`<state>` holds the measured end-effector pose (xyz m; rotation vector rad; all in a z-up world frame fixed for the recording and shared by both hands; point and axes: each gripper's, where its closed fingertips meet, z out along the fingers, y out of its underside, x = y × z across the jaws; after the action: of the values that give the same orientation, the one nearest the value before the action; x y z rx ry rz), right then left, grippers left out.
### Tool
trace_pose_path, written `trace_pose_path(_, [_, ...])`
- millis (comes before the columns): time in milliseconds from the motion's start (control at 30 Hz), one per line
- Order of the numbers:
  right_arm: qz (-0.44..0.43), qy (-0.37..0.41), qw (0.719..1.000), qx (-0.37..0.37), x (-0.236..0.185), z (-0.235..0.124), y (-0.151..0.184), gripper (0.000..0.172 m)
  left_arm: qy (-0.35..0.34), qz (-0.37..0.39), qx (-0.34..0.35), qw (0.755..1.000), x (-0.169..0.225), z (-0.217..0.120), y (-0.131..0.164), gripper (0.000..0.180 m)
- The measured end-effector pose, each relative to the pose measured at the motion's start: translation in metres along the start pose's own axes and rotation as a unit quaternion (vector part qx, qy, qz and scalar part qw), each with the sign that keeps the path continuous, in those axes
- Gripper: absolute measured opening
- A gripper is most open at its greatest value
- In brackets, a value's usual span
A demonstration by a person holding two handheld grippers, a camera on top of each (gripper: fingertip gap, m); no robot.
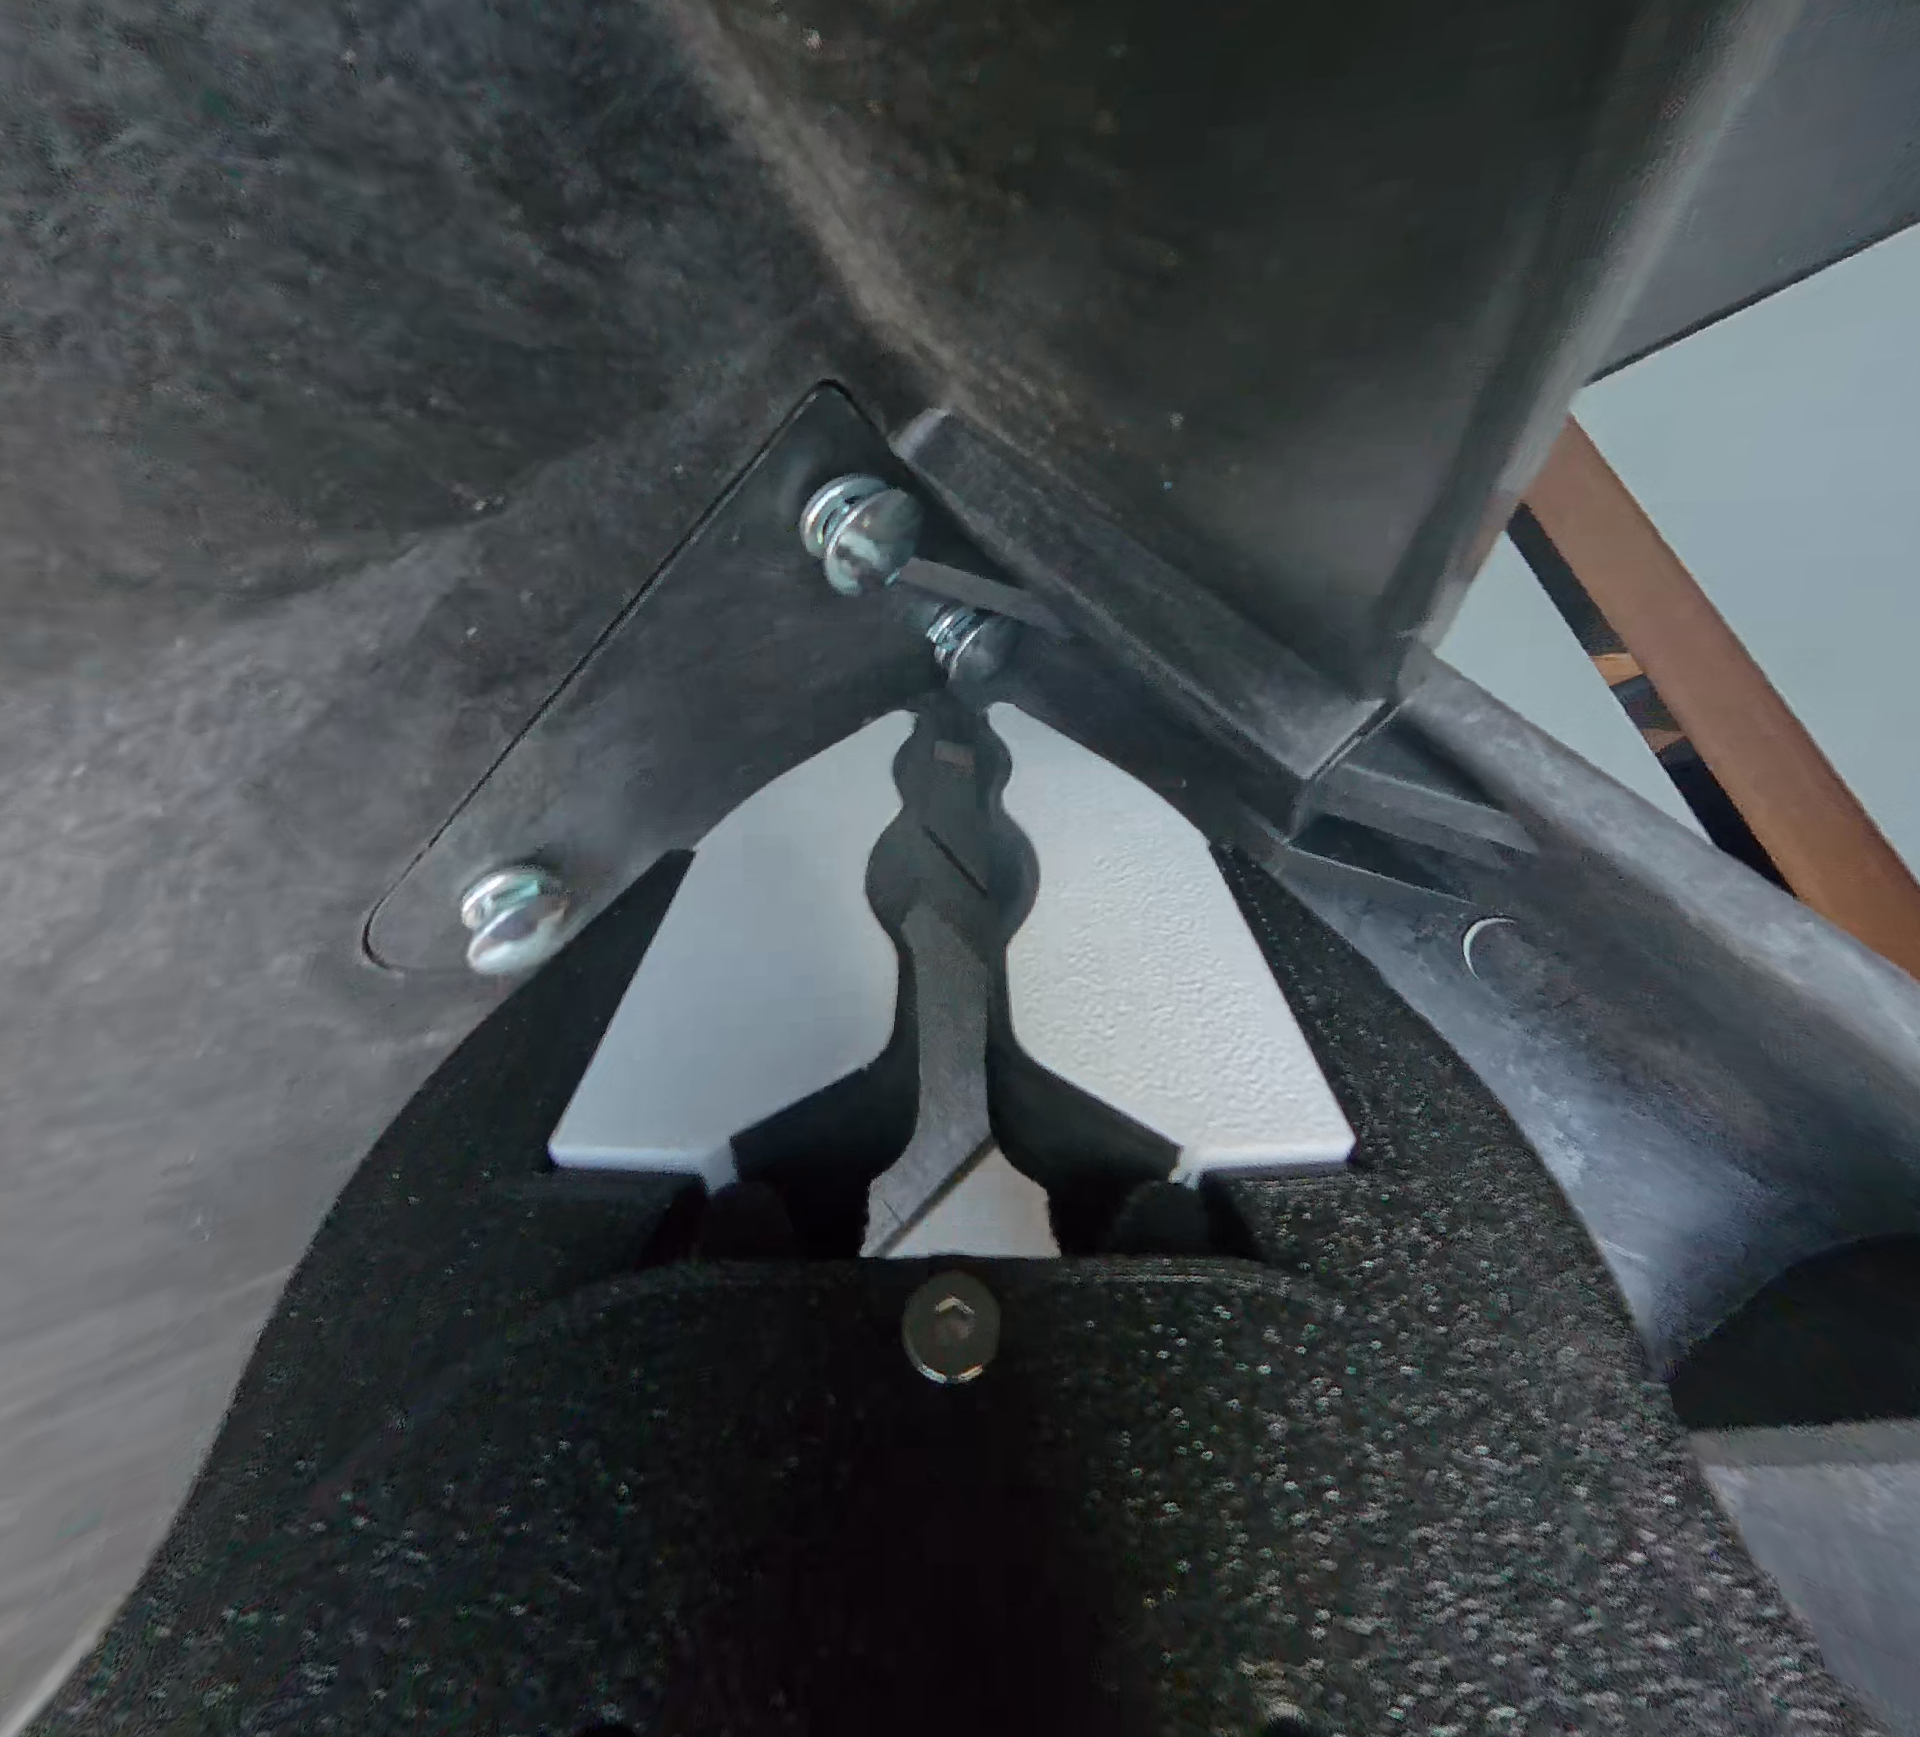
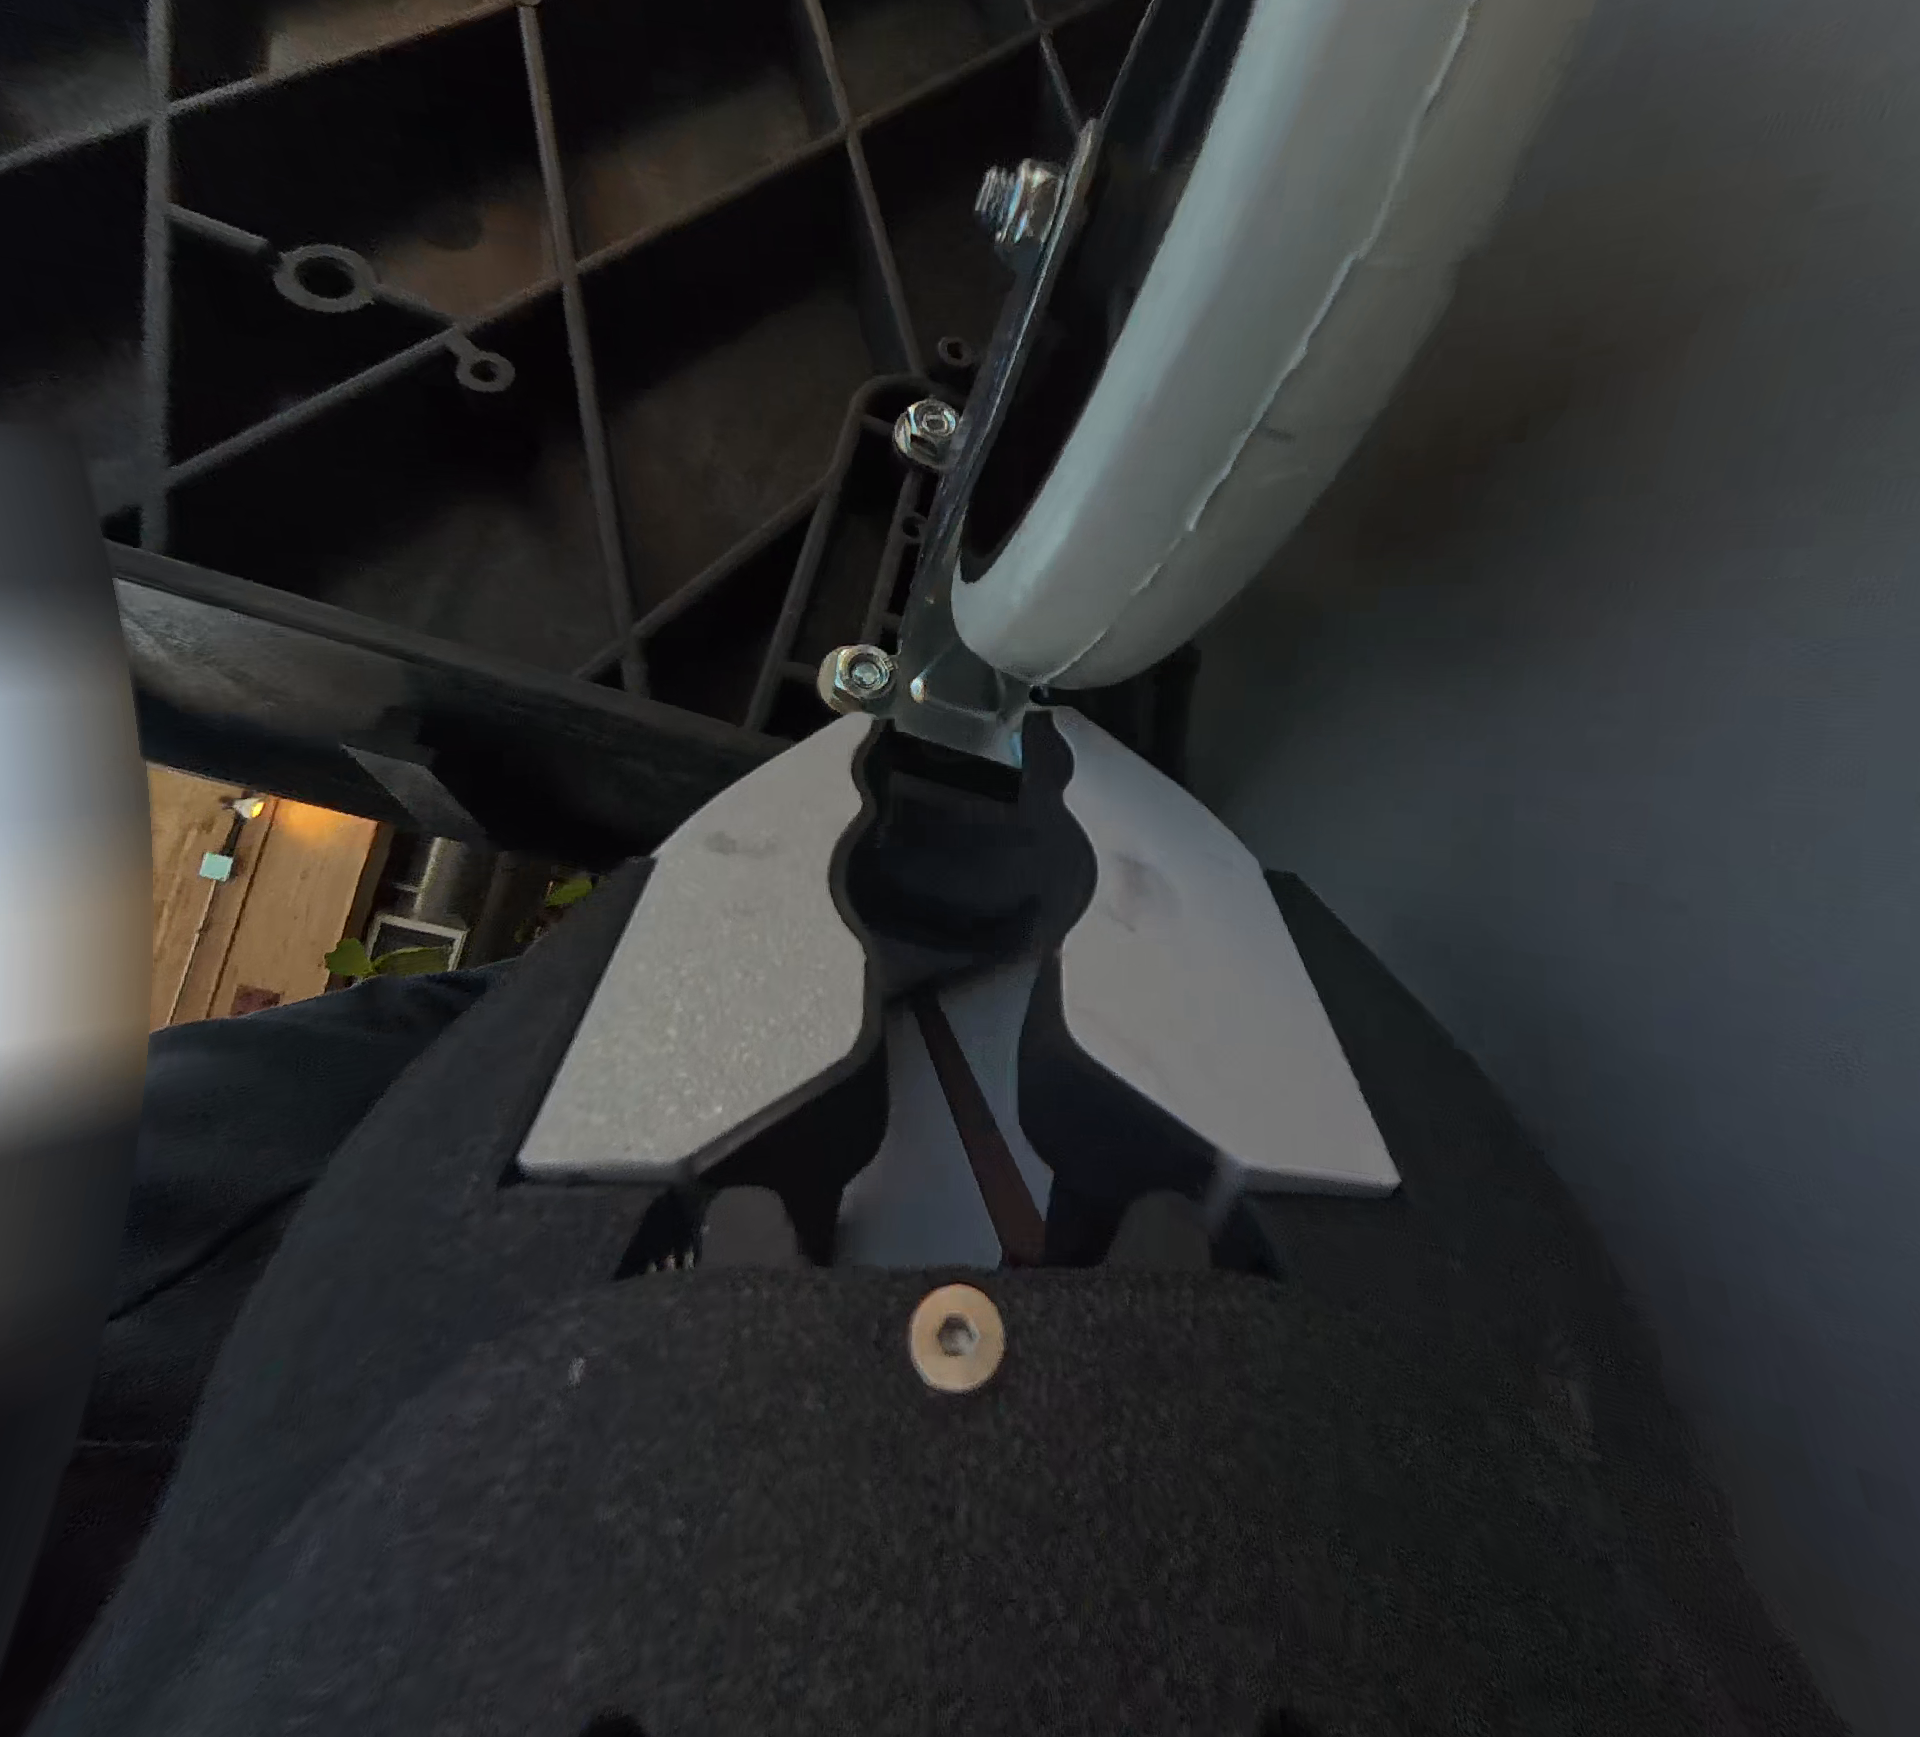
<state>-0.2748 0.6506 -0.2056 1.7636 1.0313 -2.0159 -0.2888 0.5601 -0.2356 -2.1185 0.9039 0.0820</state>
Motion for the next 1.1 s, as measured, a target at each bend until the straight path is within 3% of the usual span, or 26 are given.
trace_pose_path(100, [0.009,0.077,0.996,0.041,0.018,-0.017,-0.012,0.046,-0.012,-0.026,-0.017,0.999,0.001,-0.012,0.005,0.007])
trace_pose_path(233, [0.086,0.056,0.992,0.075,0.027,-0.019,-0.026,0.07,-0.017,-0.05,-0.027,0.998,0.011,-0.018,0.003,0.007])
trace_pose_path(300, [0.13,0.002,0.989,0.076,0.022,-0.007,-0.033,0.063,-0.009,-0.049,-0.029,0.998,0.019,-0.016,0.002,0.006])
trace_pose_path(367, [0.152,-0.035,0.985,0.077,0.018,0.002,-0.04,0.032,0.003,-0.04,-0.038,0.998,0.027,-0.012,0.005,0.002])
trace_pose_path(400, [0.159,-0.038,0.984,0.075,0.018,0.005,-0.041,0.03,0.006,-0.036,-0.046,0.998,0.029,-0.01,0.007,0.002])
trace_pose_path(500, [0.113,0.026,0.992,0.05,0.017,0.009,-0.031,0.032,0.014,-0.03,-0.05,0.998,0.031,-0.008,0.01,0.001])
trace_pose_path(1100, [0.122,0.032,0.991,0.035,0.019,0.009,-0.031,0.032,0.022,-0.034,-0.044,0.998,0.03,-0.005,0.011,0.0])
